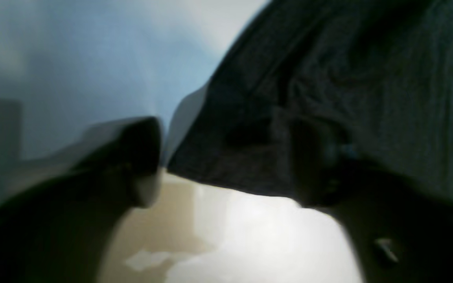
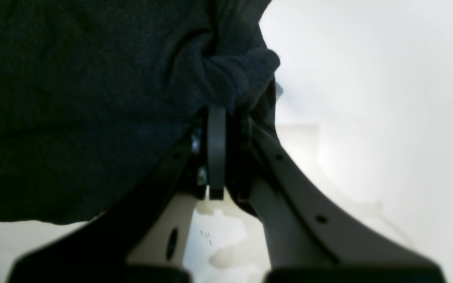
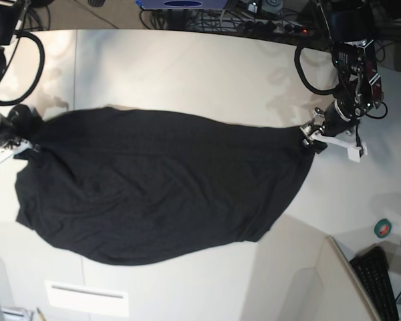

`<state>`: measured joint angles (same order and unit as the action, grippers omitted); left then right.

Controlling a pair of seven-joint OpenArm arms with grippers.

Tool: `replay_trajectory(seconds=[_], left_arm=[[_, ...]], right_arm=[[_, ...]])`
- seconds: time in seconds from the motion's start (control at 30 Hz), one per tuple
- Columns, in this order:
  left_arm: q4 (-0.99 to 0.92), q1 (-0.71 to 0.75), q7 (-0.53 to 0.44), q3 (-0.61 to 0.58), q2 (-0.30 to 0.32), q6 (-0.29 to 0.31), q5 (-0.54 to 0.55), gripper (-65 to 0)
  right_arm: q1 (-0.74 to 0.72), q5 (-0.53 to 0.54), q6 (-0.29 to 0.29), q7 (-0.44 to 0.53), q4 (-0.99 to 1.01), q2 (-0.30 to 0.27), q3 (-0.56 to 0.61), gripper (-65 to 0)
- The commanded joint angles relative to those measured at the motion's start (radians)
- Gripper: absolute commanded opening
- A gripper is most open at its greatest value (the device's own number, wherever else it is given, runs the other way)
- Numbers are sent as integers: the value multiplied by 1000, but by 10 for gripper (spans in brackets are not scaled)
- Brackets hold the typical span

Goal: Layout the t-shirt on the table in an organized manner, then fold the t-shirt properly
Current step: 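Pull the shirt end with the left gripper away from the right gripper, then hold the shirt with both grippers and stretch it taut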

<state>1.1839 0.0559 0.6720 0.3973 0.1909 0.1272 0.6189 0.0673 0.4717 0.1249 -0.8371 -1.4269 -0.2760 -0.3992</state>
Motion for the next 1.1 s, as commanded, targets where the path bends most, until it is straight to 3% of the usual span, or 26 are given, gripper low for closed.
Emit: replay_trajectory(seconds=[0.0, 0.13, 0.33, 0.47, 0.6, 0.8, 0.97, 1.07], left_arm=[[1, 6, 36, -4, 0, -10, 2, -326], [3, 6, 38, -2, 0, -10, 2, -650], [87, 8, 42, 7, 45, -10, 6, -650], [135, -1, 42, -2, 48, -10, 6, -650], [129, -44, 42, -4, 40, -10, 0, -650], [121, -77, 42, -4, 38, -11, -1, -650], [121, -83, 42, -36, 45, -14, -3, -650], [121, -78, 41, -85, 46, -16, -3, -650]], right_arm=[[-11, 6, 3, 19, -21, -16, -5, -650], [-14, 6, 3, 17, -21, -9, -5, -650], [-39, 6, -4, -138, -67, 39, -5, -650], [-87, 5, -4, -153, -128, 54, -2, -650], [-237, 3, -72, -176, -12, 30, 84, -650], [-478, 3, -90, -67, 328, 22, 245, -650], [-645, 3, -90, 144, 665, 22, 421, -650], [-683, 3, -90, 198, 742, 22, 517, -650]])
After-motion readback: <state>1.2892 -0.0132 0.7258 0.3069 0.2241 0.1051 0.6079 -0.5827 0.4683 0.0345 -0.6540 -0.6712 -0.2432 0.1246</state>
